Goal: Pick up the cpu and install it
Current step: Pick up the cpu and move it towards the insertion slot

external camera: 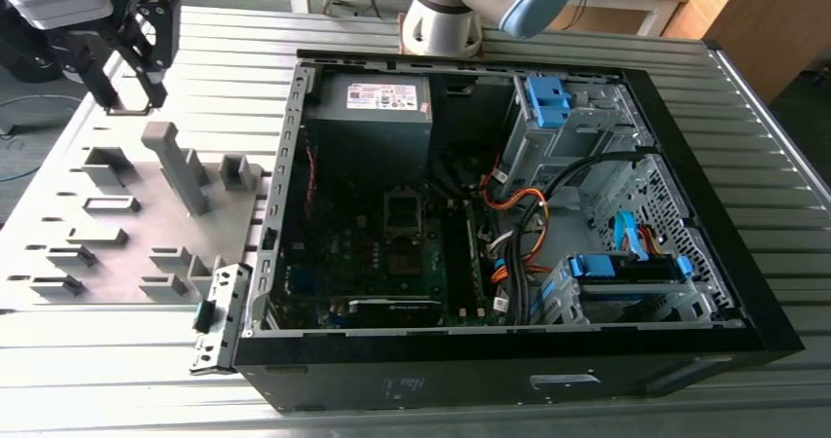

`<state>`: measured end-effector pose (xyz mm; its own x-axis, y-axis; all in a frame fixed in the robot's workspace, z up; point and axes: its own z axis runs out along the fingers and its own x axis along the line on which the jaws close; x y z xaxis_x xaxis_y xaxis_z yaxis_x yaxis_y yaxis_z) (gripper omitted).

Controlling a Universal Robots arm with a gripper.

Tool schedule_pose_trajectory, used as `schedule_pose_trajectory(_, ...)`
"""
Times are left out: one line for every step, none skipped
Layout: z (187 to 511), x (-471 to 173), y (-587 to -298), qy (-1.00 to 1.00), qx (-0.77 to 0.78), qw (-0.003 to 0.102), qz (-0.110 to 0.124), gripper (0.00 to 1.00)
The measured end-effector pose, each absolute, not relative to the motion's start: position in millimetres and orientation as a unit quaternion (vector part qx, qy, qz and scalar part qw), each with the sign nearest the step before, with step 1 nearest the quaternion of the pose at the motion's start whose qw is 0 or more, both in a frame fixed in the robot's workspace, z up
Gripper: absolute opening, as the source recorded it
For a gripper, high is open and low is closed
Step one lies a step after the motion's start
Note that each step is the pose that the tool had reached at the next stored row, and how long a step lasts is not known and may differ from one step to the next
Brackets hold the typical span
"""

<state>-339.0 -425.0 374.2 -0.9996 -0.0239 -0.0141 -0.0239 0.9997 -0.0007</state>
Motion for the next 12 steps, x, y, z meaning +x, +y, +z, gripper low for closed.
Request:
schedule_pose_trajectory(374.2, -337.2, -425.1, 1.000, -0.012, 0.007, 0.000, 0.47)
schedule_pose_trajectory(374.2, -335.3, -425.1, 1.000, -0.012, 0.007, 0.000, 0.47)
schedule_pose_trajectory(374.2, -333.4, -425.1, 1.000, -0.012, 0.007, 0.000, 0.47)
schedule_pose_trajectory(374.1, -331.5, -425.0, 1.000, -0.012, 0.007, 0.000, 0.47)
schedule_pose_trajectory(374.1, -329.6, -425.0, 1.000, -0.012, 0.007, 0.000, 0.47)
schedule_pose_trajectory(374.0, -327.5, -425.1, 1.000, -0.012, 0.007, 0.000, 0.47)
schedule_pose_trajectory(374.1, -325.6, -425.1, 1.000, -0.012, 0.007, 0.000, 0.47)
schedule_pose_trajectory(374.0, -323.6, -425.1, 1.000, -0.012, 0.007, 0.000, 0.47)
schedule_pose_trajectory(373.9, -321.5, -425.1, 1.000, -0.012, 0.007, 0.000, 0.47)
schedule_pose_trajectory(373.9, -319.4, -425.1, 1.000, -0.012, 0.007, 0.000, 0.47)
schedule_pose_trajectory(373.8, -317.2, -425.1, 1.000, -0.012, 0.007, 0.000, 0.47)
schedule_pose_trajectory(373.8, -314.7, -425.2, 1.000, -0.012, 0.007, 0.000, 0.47)
